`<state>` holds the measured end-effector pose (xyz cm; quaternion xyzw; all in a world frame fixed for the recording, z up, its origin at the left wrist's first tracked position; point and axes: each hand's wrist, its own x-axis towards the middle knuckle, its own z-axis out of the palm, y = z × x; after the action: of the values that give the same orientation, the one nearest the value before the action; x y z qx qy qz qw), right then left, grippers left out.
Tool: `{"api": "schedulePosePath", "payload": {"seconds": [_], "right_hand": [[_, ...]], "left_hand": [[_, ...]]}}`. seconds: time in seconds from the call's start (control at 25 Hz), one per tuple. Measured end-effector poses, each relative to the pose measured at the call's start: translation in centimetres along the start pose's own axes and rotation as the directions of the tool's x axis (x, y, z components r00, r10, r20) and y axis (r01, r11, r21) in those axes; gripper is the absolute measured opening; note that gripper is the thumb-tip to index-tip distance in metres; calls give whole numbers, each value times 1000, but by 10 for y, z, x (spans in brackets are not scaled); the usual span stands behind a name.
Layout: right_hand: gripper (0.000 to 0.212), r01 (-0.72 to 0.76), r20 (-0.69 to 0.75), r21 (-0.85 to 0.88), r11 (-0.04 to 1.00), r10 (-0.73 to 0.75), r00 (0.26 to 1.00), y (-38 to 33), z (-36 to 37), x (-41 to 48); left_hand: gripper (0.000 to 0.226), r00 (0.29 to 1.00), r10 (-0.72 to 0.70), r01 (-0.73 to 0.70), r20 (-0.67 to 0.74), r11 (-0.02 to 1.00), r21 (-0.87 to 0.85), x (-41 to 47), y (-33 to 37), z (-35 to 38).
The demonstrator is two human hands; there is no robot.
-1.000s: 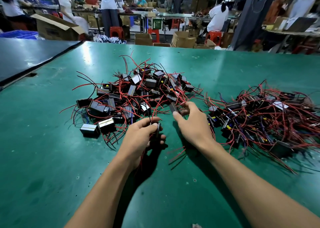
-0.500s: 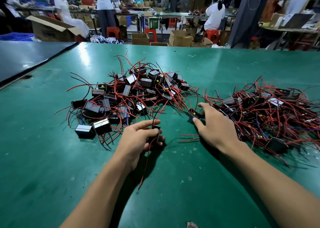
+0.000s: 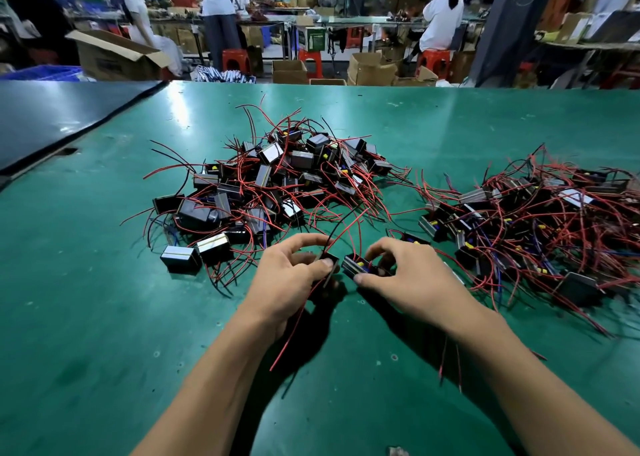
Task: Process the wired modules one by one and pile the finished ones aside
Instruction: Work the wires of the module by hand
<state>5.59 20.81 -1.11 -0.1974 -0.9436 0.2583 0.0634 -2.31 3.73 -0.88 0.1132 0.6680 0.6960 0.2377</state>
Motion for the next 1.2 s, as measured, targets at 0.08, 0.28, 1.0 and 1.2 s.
{"api": "schedulePosePath", "payload": {"seconds": [0.08,0.28,1.0,1.2], "right_hand": [[29,-19,42,-5,1000,19,999,5,-10,-3],[39,-3,114,-38,999,7,993,18,-34,-11],[40,358,-269,155,921,-309,912,-4,-15,-23],[44,282,-129,613,738,-259,957,-15,-5,-27]], "left_hand": [[28,1000,-4,4,8,1000,14,1,-1,-2],[22,1000,-3,2,24,999,50,5,-3,-4],[18,989,148,-139,-17,954,267,1,-3,2],[12,975,217,-178,-42,885,430,5,-5,-2]]}}
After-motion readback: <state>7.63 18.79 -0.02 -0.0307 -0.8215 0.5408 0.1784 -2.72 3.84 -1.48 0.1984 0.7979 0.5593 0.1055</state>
